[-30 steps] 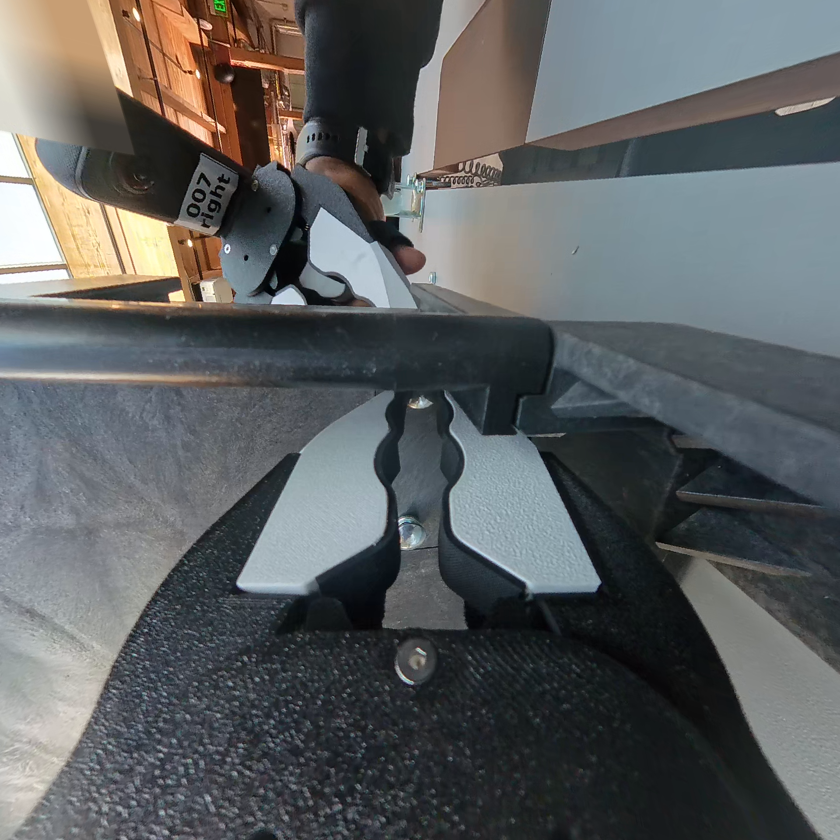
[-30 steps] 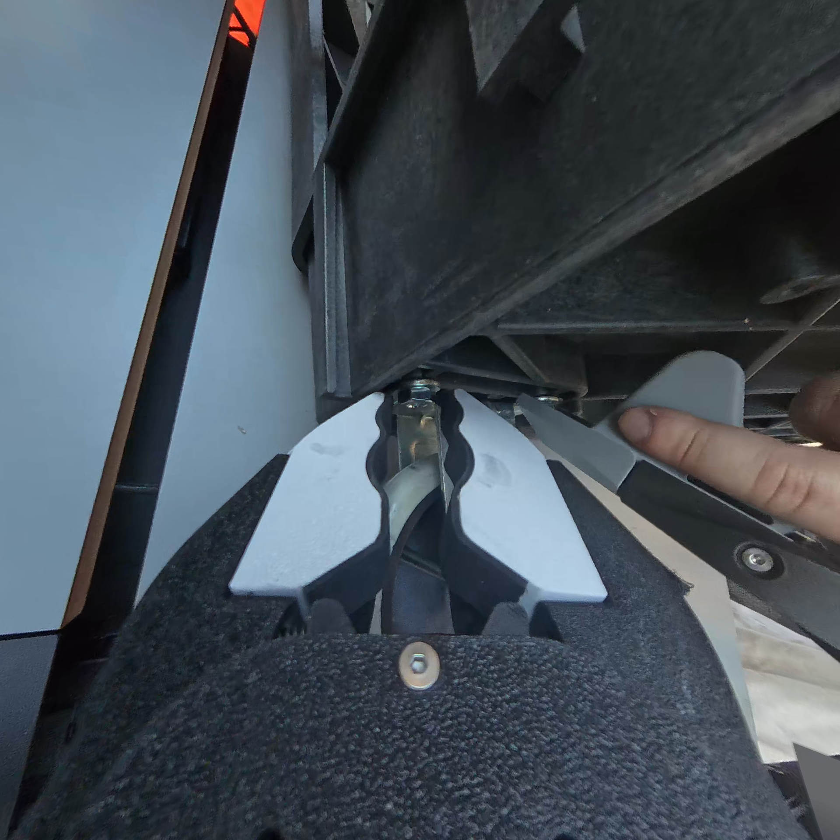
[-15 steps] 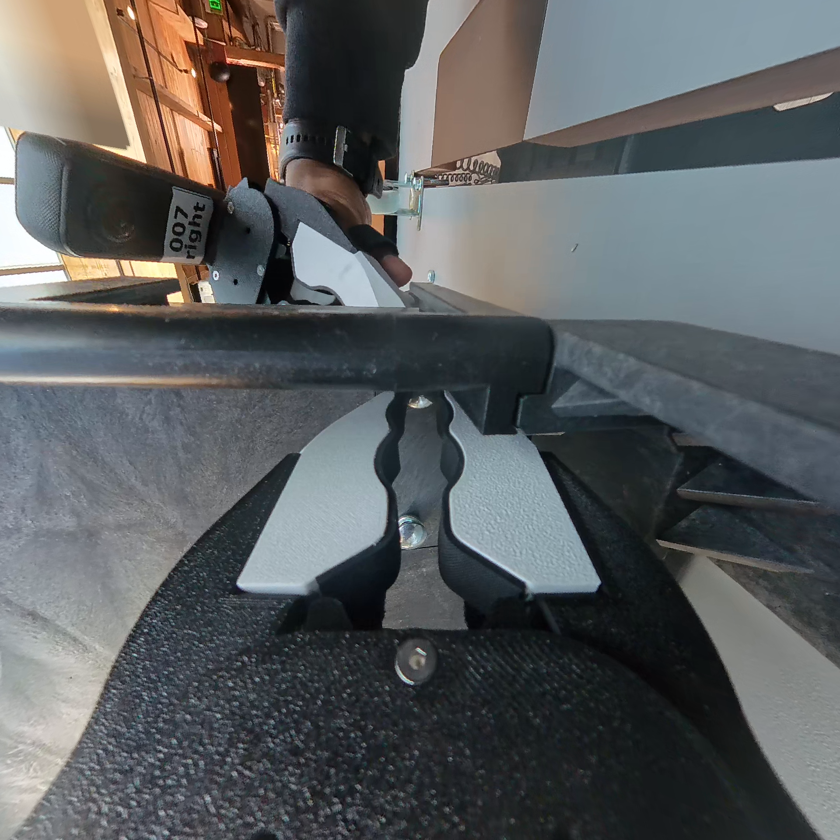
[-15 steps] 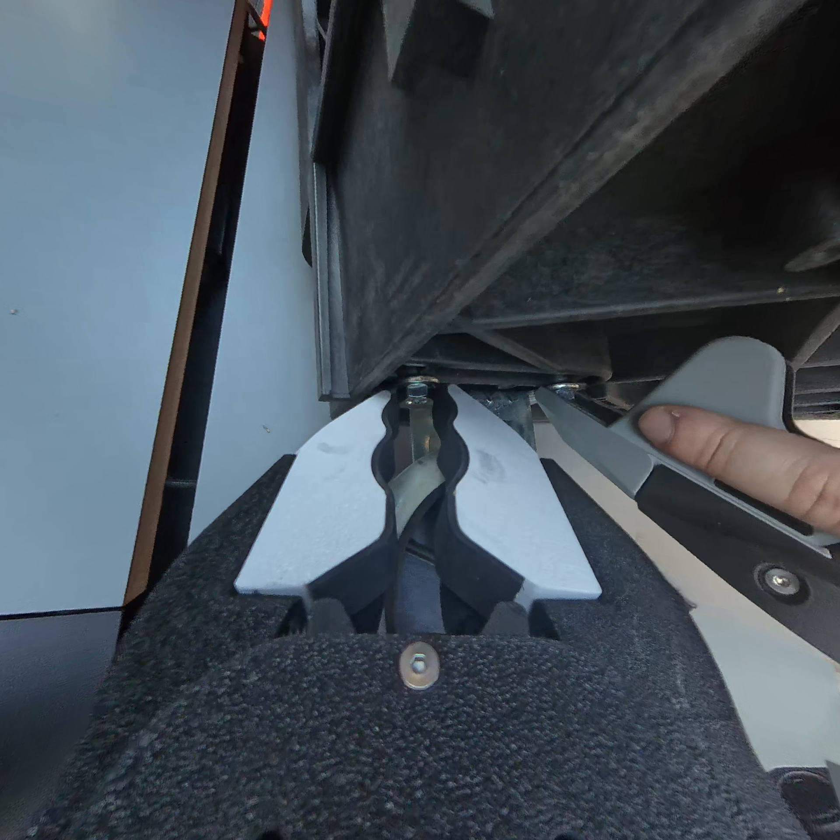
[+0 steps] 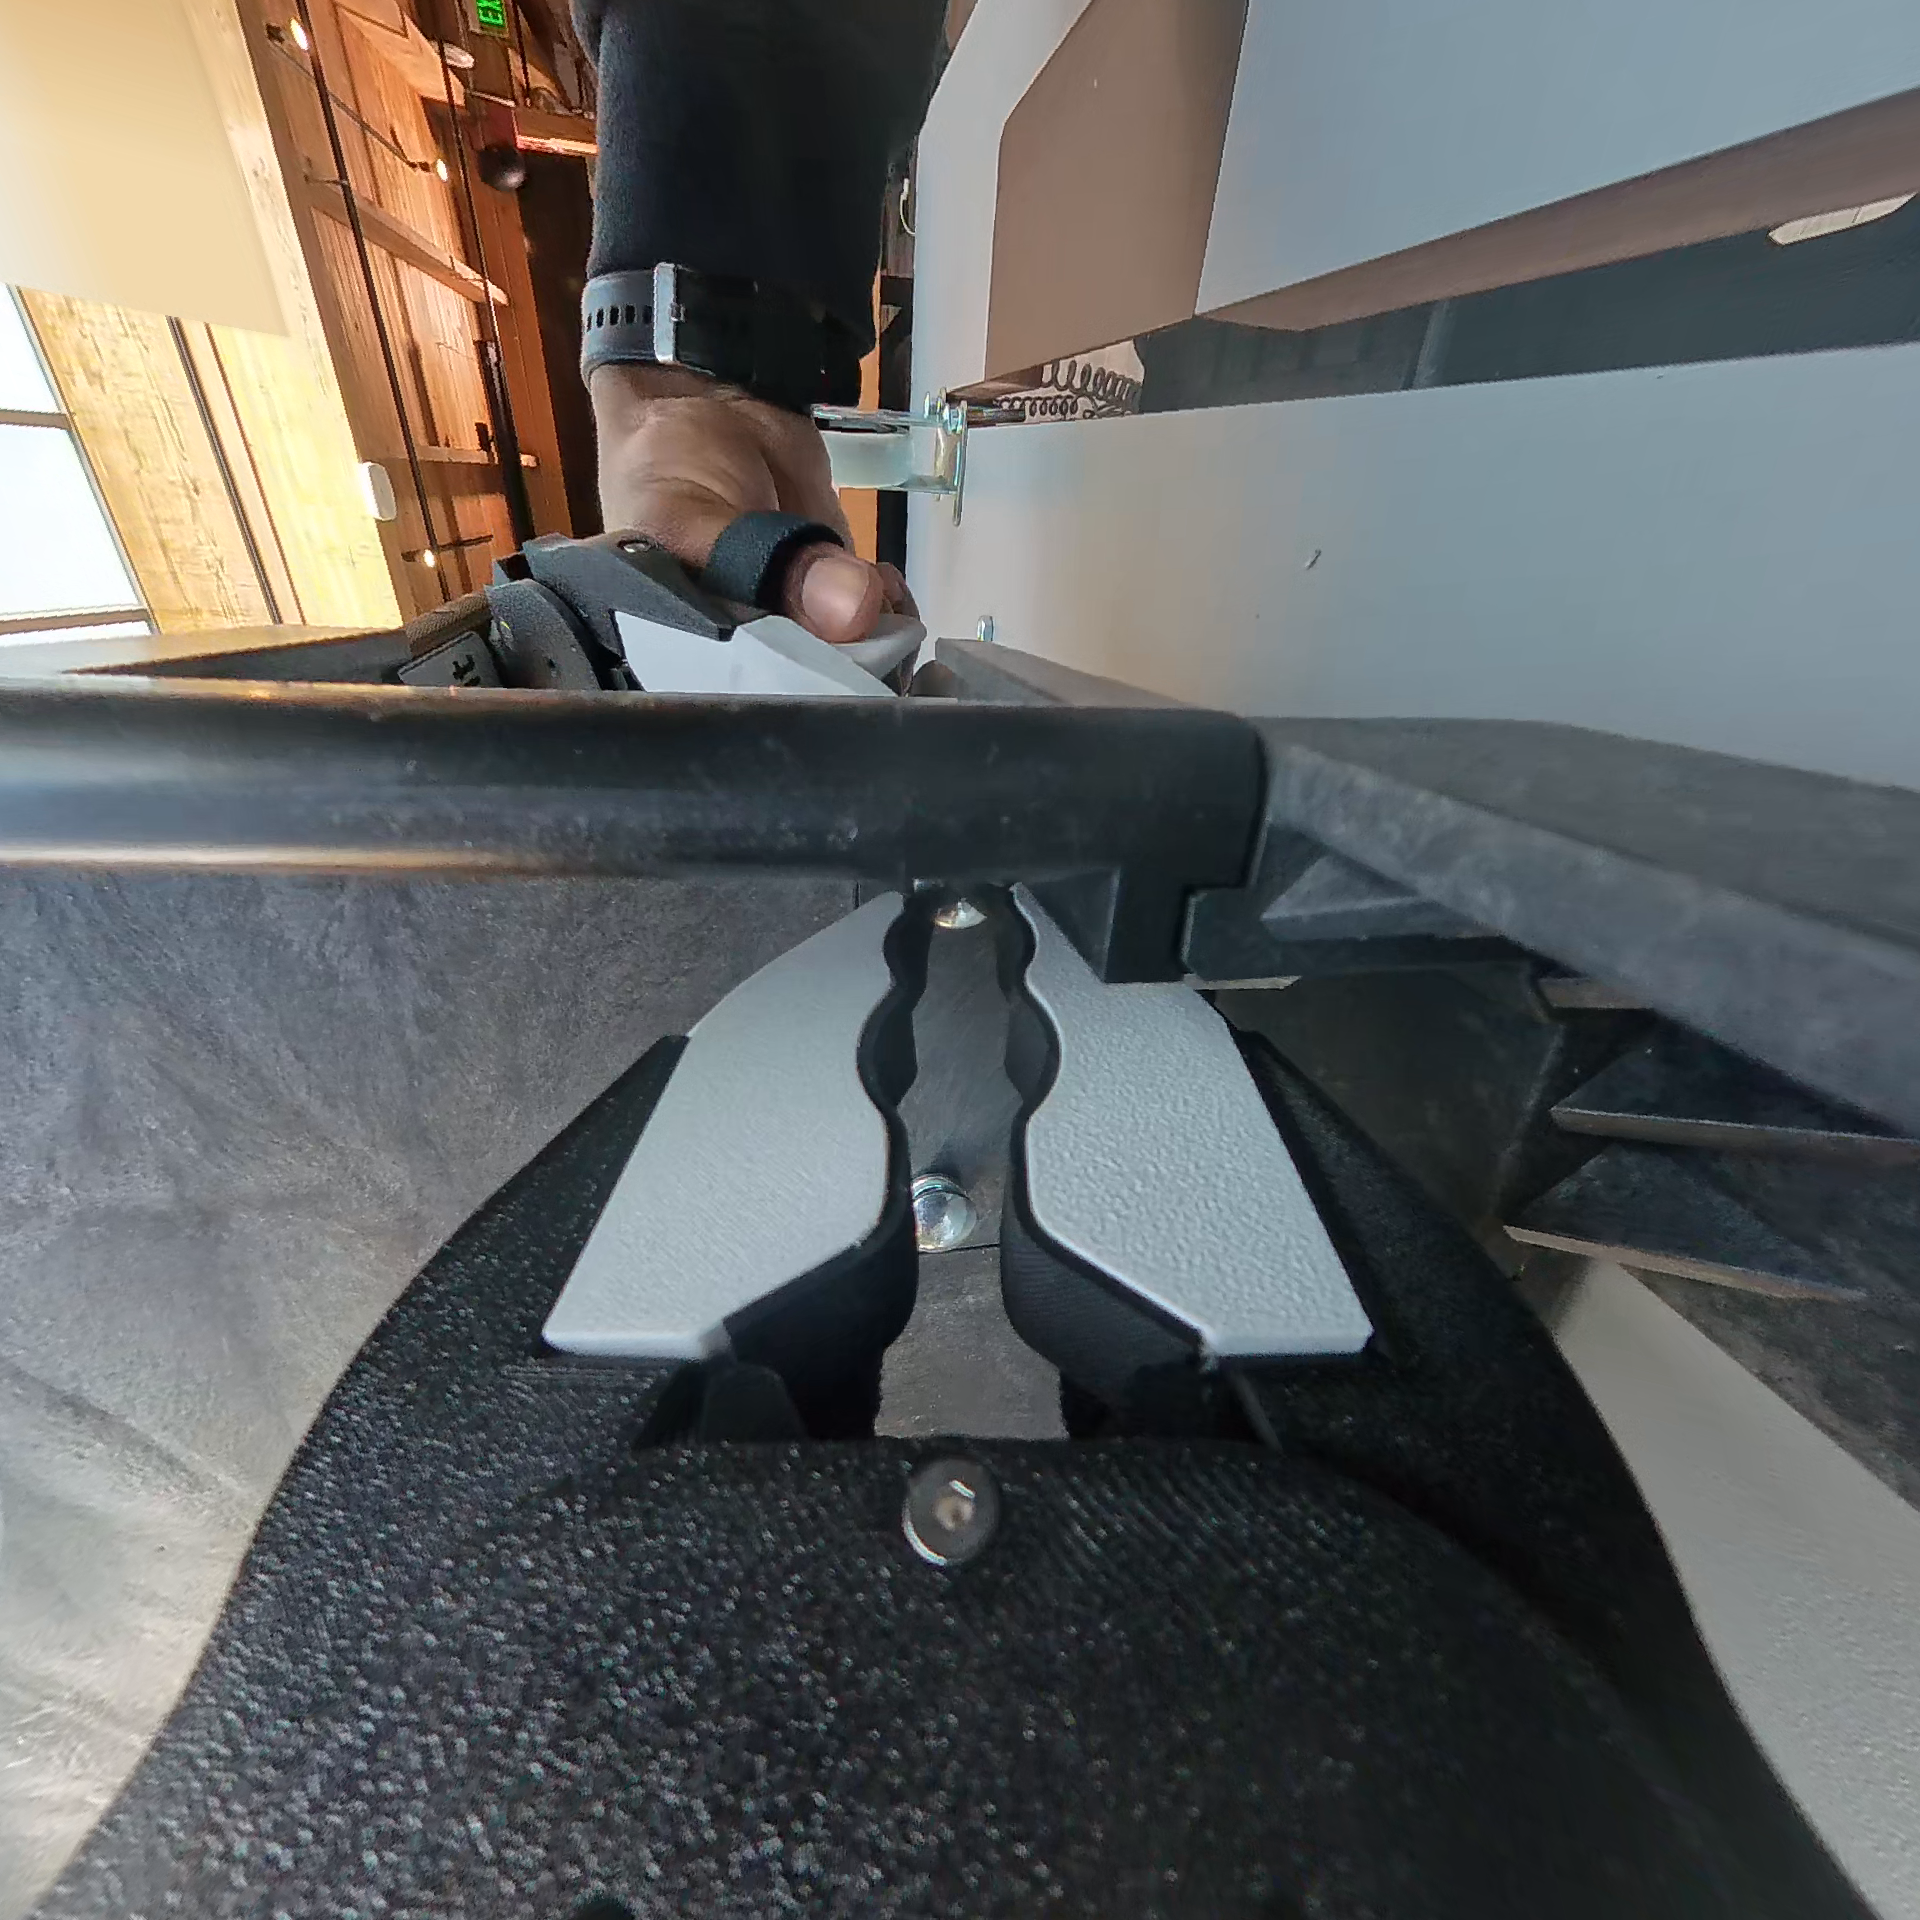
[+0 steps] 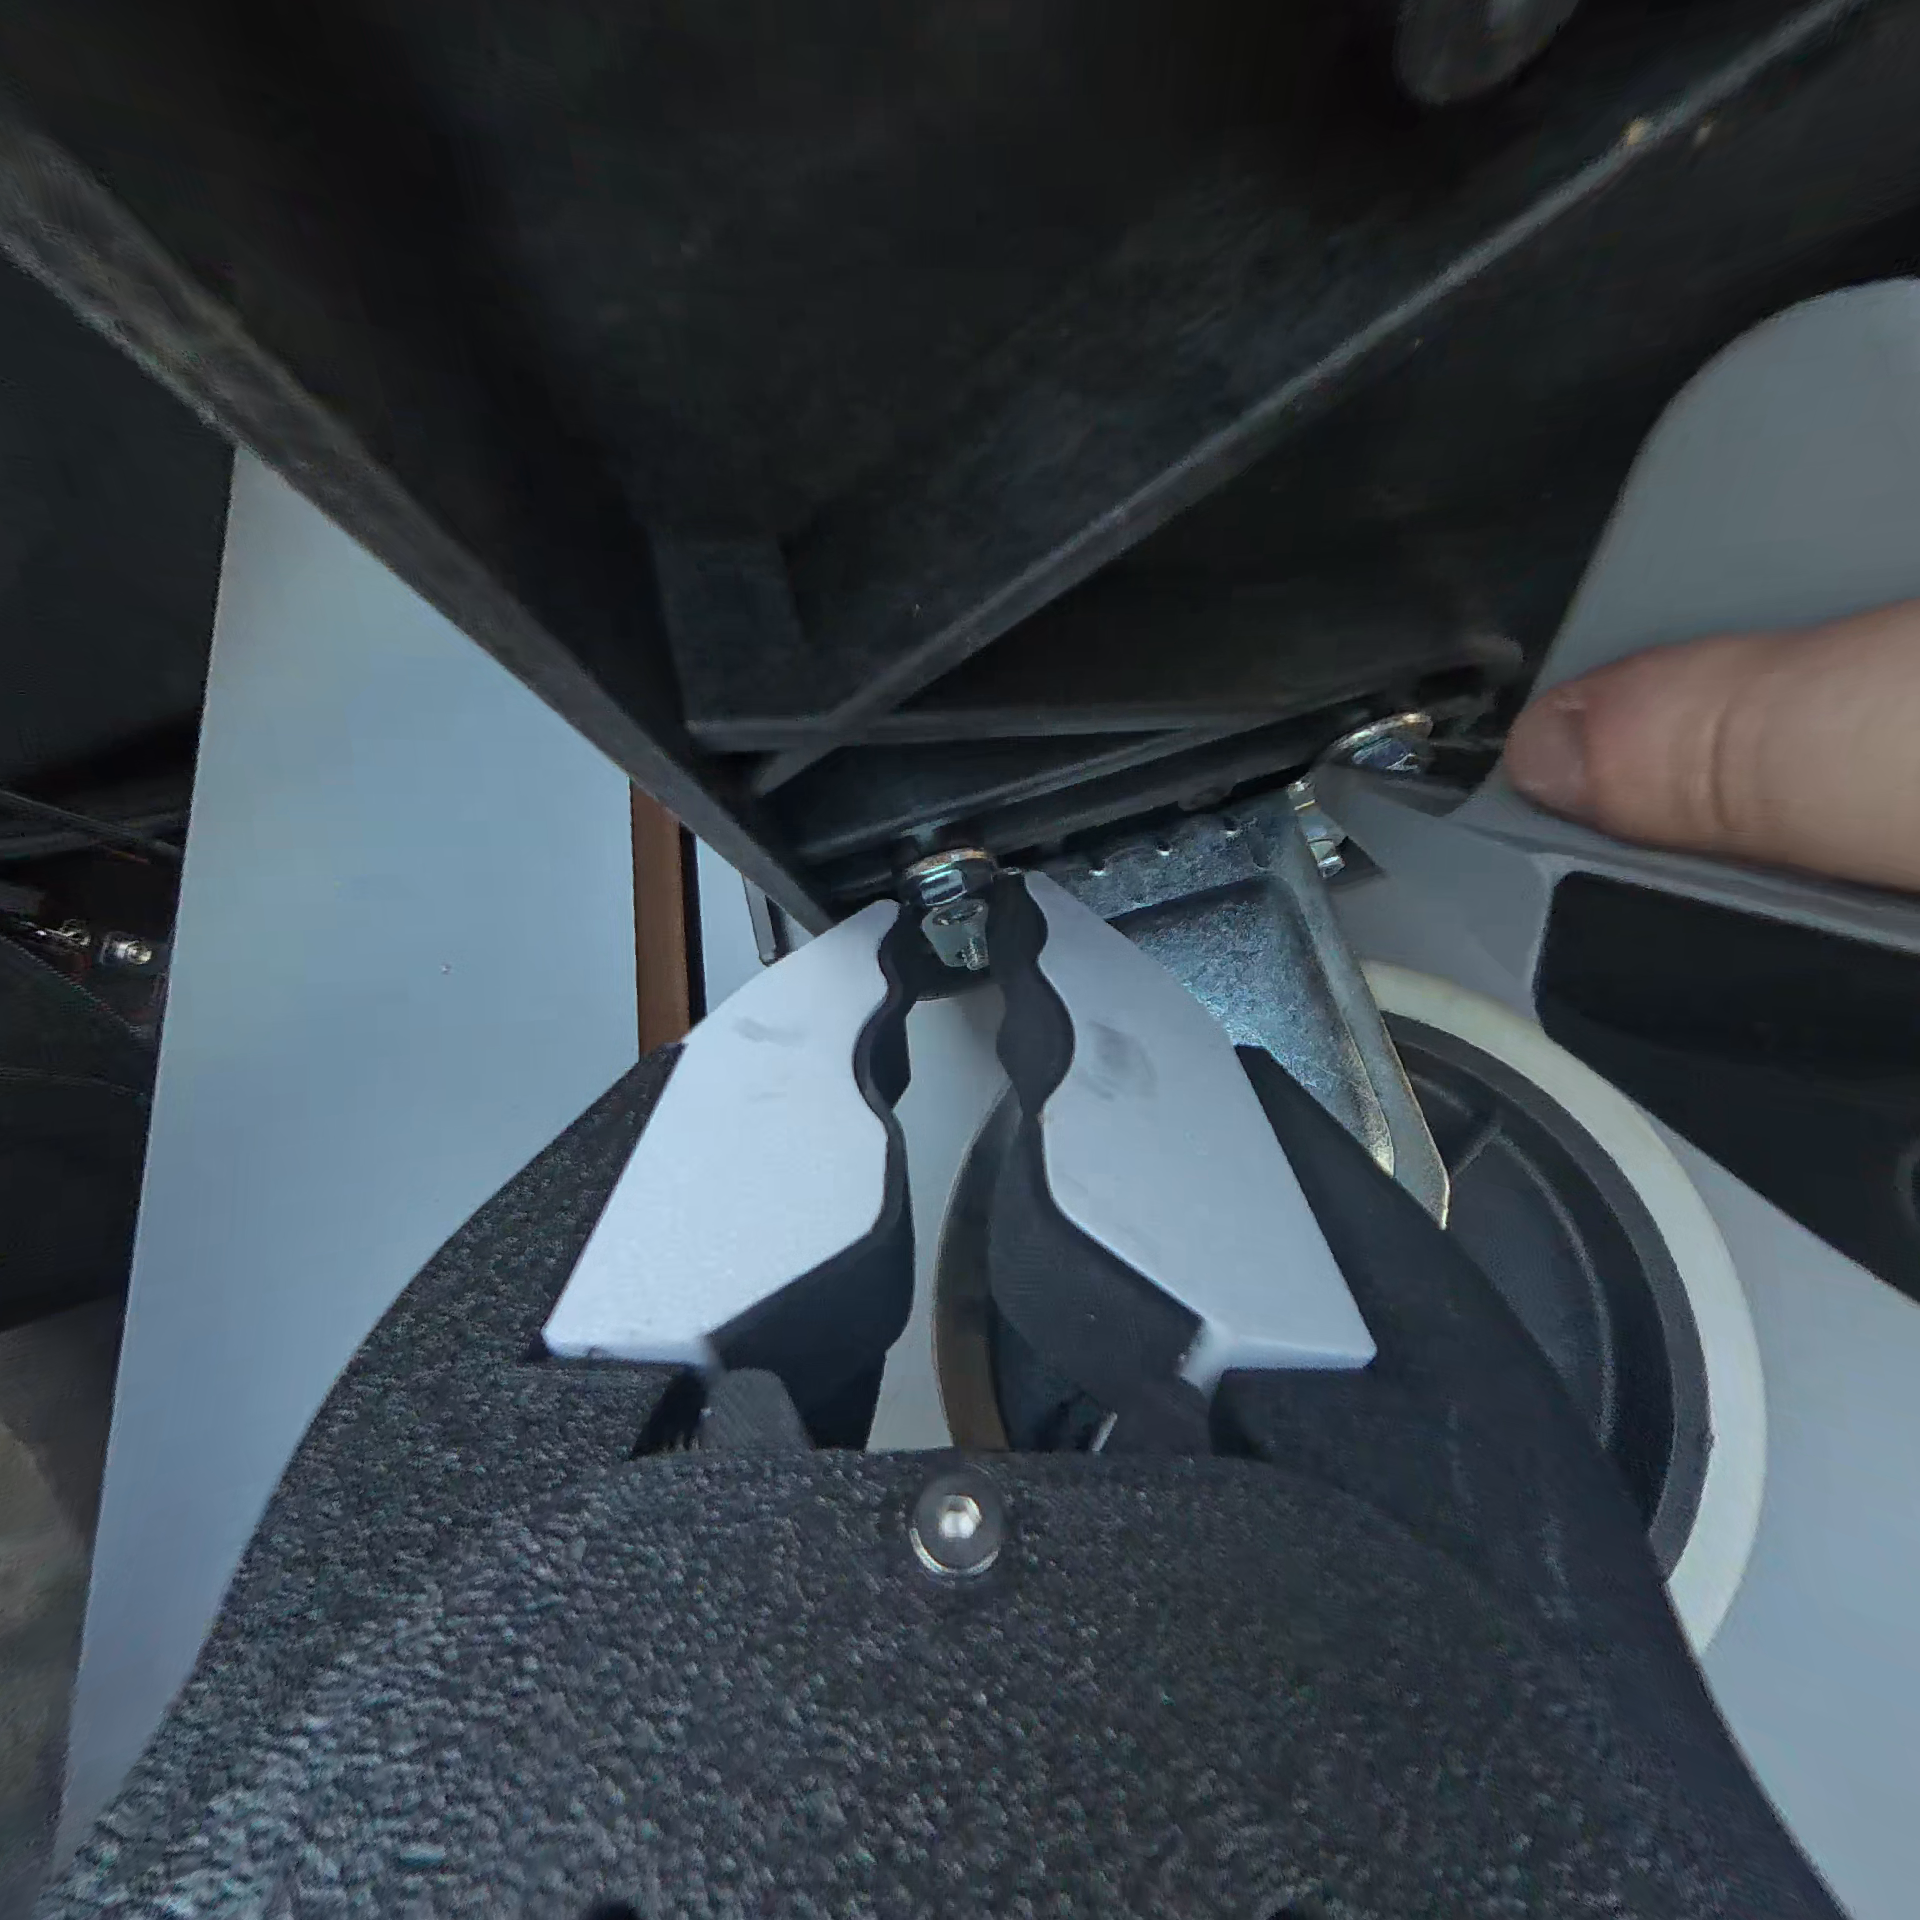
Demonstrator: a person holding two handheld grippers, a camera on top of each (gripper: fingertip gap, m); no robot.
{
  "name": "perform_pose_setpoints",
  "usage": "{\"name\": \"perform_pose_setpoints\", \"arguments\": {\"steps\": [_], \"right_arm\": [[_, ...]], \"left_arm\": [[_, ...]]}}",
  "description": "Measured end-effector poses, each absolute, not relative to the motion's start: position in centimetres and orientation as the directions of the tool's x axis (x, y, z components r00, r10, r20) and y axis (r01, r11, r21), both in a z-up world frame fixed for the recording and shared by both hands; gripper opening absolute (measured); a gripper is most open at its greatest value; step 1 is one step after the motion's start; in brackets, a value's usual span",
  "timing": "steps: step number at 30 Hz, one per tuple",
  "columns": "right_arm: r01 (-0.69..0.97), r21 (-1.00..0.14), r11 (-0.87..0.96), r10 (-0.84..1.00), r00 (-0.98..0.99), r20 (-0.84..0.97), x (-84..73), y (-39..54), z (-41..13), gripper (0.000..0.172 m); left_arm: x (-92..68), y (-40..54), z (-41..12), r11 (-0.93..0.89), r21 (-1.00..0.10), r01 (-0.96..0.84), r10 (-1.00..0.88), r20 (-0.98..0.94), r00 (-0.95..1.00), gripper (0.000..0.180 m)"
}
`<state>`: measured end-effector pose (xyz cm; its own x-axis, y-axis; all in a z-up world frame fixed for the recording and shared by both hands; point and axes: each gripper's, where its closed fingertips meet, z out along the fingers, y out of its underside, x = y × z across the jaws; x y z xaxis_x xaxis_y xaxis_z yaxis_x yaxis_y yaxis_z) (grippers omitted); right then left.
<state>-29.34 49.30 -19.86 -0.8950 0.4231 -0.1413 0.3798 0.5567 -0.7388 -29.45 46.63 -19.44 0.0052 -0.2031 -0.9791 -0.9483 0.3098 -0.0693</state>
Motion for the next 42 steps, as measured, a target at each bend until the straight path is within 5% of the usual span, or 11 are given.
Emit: {"name": "perform_pose_setpoints", "arguments": {"steps": [14,16,19,22,28,42], "right_arm": [[0.229,-0.792,0.566,0.519,-0.846,0.125,-29.3,50.0,-19.5,0.023],[0.214,-0.798,0.564,0.54,-0.826,0.16,-29.3,50.0,-19.6,0.023],[0.2,-0.818,0.539,0.582,-0.791,0.191,-29.5,50.2,-19.5,0.025],[0.163,-0.835,0.526,0.609,-0.758,0.235,-29.8,50.2,-19.4,0.024],[0.038,-0.88,0.473,0.674,-0.659,0.334,-29.9,50.4,-18.6,0.026],[-0.04,-0.923,0.384,0.73,-0.599,0.329,-30.0,50.8,-17.6,0.024]], "left_arm": [[-30.6,45.9,-18.8,0.248,-0.122,-0.961,-0.174,-0.981,0.08,0.017],[-32.0,44.9,-17.9,0.197,-0.268,-0.943,-0.183,-0.955,0.233,0.018],[-34.2,44.5,-17.9,0.031,-0.715,-0.699,-0.25,-0.683,0.687,0.019],[-34.9,45.4,-18.9,-0.043,-0.887,-0.46,-0.265,-0.434,0.861,0.02],[-35.5,47.2,-18.4,-0.013,-0.961,-0.277,-0.25,-0.265,0.931,0.017],[-35.8,47.7,-19.4,-0.094,-0.958,-0.271,-0.254,-0.24,0.937,0.016]]}}
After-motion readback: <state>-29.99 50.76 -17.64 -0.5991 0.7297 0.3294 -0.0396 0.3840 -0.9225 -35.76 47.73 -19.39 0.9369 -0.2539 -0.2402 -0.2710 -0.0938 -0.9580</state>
